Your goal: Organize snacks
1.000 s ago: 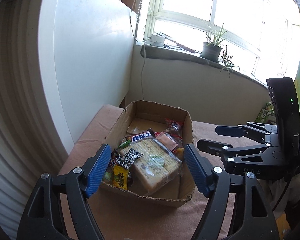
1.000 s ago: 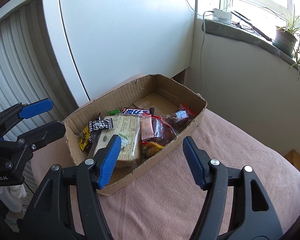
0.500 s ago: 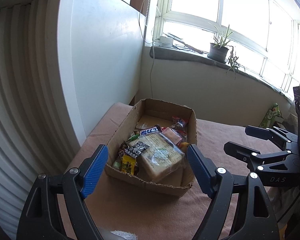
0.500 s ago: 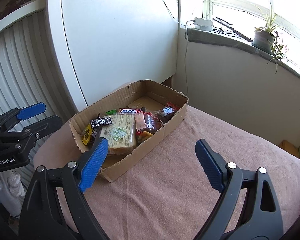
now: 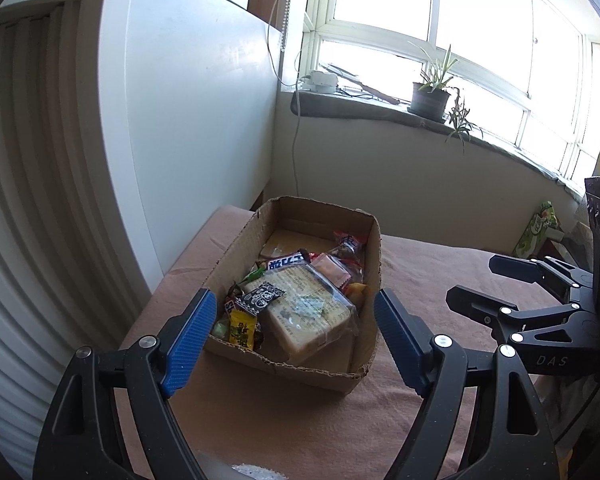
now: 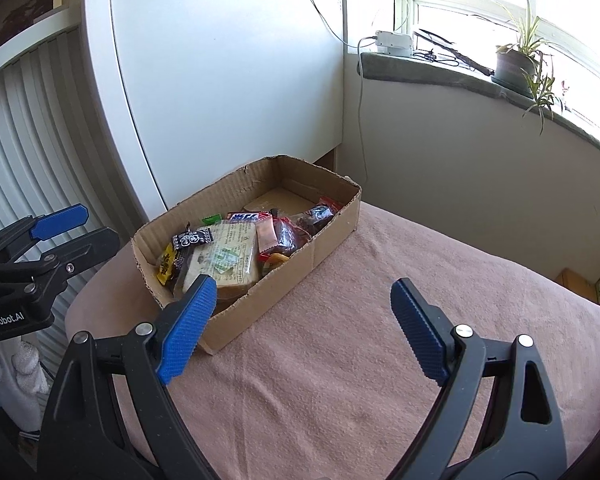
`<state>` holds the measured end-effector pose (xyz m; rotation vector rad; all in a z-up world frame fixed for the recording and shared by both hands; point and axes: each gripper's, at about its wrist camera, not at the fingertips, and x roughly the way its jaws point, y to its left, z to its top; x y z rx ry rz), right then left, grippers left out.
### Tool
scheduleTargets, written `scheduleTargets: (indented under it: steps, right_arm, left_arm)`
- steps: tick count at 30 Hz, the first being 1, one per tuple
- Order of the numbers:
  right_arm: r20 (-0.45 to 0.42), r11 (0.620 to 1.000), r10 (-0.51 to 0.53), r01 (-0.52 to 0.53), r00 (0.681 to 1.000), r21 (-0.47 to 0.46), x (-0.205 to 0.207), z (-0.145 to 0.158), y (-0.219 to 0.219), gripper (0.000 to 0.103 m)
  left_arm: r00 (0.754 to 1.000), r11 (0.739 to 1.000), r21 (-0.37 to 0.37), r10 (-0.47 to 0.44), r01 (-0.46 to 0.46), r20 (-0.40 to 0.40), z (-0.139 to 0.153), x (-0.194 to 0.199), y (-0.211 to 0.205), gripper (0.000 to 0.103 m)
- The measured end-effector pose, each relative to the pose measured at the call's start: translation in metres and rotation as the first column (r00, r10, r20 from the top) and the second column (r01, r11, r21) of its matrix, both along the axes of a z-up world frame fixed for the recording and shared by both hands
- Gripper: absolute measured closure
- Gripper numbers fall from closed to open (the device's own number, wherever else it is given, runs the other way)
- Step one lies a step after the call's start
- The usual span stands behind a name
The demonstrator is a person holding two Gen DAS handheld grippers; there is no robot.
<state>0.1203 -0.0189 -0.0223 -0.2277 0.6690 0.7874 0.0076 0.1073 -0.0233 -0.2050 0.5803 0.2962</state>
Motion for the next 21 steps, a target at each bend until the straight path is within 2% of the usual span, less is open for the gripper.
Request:
scheduleTargets:
  steps: [21]
  right_arm:
    - [-0.01,1.0,-0.022,0.022,1.0,0.001,0.0003,-0.0041,-0.0032,0.012]
  left_arm:
    - [1.0,1.0,0.004,-0.002,0.002,-0.001,-0.0003,-0.0026,-0.0046,0.022]
